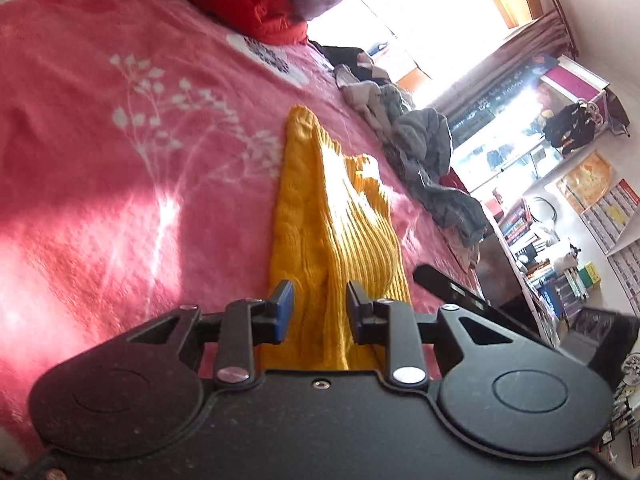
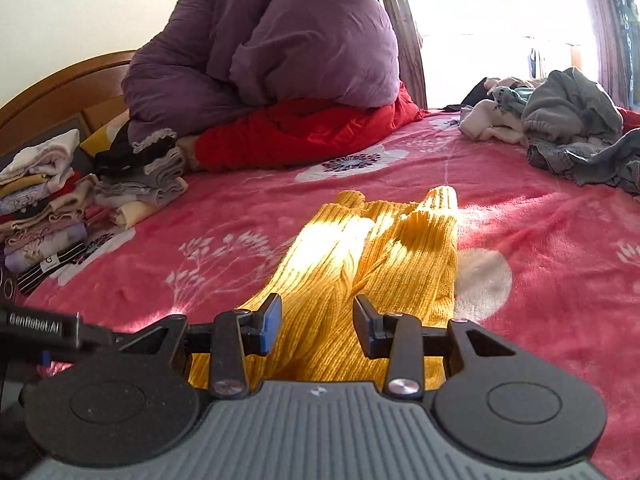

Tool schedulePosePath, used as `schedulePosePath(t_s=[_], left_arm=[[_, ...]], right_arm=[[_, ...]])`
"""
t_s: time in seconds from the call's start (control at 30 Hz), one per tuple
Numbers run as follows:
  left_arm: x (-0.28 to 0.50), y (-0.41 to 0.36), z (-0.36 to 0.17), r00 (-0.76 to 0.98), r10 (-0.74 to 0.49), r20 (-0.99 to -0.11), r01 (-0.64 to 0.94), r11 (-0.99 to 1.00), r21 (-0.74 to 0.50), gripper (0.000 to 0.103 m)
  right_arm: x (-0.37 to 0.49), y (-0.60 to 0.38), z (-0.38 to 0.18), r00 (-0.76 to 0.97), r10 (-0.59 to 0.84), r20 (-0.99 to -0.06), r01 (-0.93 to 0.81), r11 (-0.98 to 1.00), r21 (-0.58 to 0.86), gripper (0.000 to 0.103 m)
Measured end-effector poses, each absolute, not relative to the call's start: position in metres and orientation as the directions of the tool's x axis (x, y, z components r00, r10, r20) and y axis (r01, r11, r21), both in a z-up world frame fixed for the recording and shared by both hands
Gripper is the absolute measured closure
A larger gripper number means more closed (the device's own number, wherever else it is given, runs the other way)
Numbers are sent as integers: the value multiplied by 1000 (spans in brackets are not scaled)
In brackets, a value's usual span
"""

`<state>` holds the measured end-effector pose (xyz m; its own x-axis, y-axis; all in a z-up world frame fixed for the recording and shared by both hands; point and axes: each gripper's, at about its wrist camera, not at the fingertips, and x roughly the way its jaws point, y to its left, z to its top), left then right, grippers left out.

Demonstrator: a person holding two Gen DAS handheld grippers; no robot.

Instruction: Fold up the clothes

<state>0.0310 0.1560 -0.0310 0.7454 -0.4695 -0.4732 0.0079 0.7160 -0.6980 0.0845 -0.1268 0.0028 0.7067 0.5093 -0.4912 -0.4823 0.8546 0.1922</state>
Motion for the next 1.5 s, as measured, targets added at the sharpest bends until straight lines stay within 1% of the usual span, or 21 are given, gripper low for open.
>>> schedulePosePath(t_s=[0.07,0.17,0.27,0.3,0.4,0.47,0.67,0.73,0.8,0.87,0.9,0.93,1.03,1.1,1.17,1.2,1.33,1.4,1.47,1.5], left_arm=[[40,163,-29,759,-450,-470,0,722,-692,78],[60,170,-29,762,-475,-440,7,686,-728,78],[87,164,-22,761,-484,-432,33,695,-719,77],[97,161,-21,757,-490,-433,44,699,-714,74],[127,149,-18,745,-501,-440,70,715,-696,62],[145,142,-22,736,-494,-462,72,736,-673,62],[179,131,-32,719,-475,-508,83,784,-615,62],[185,131,-34,719,-471,-511,82,787,-611,63],[191,131,-36,718,-466,-516,83,794,-602,64],[196,130,-39,717,-456,-527,82,806,-586,78],[199,128,-41,714,-458,-530,88,809,-581,97],[200,127,-42,712,-467,-524,98,806,-584,99],[195,127,-37,726,-471,-501,119,803,-584,100],[197,128,-41,719,-455,-525,96,813,-574,100],[200,128,-48,708,-447,-547,73,817,-572,100],[201,128,-50,705,-444,-554,70,820,-568,100],[196,121,-33,721,-411,-557,116,865,-488,99],[188,117,-19,771,-356,-528,145,905,-399,99],[185,110,-7,793,-374,-481,215,910,-354,99],[185,106,-4,794,-389,-467,250,909,-332,99]], right_arm=[[75,-123,0,713,509,-482,-502,851,157,62],[60,-118,-5,722,510,-468,-529,843,103,62],[52,-108,-7,719,521,-460,-566,823,46,62],[51,-104,-7,716,528,-457,-577,816,37,62],[50,-93,-9,705,543,-458,-610,792,1,62],[49,-85,-11,697,552,-458,-630,776,-22,62],[52,-75,-10,692,565,-448,-644,764,-32,57],[56,-73,-7,693,573,-437,-644,765,-20,54],[63,-72,-8,691,577,-437,-640,769,3,49],[71,-70,-12,687,573,-447,-630,776,26,49],[75,-69,-14,684,572,-453,-626,779,37,48],[77,-69,-19,677,570,-465,-627,778,41,48],[78,-67,-25,660,570,-490,-633,773,46,46],[83,-68,-28,644,569,-512,-626,776,75,41],[92,-70,-37,604,572,-555,-612,779,136,39],[94,-72,-41,597,585,-550,-613,774,157,39],[85,-74,-32,615,589,-524,-619,772,141,39],[78,-76,-23,638,592,-493,-624,772,119,41],[73,-78,-14,681,577,-451,-615,785,76,41],[73,-78,-13,690,571,-444,-610,789,67,41]])
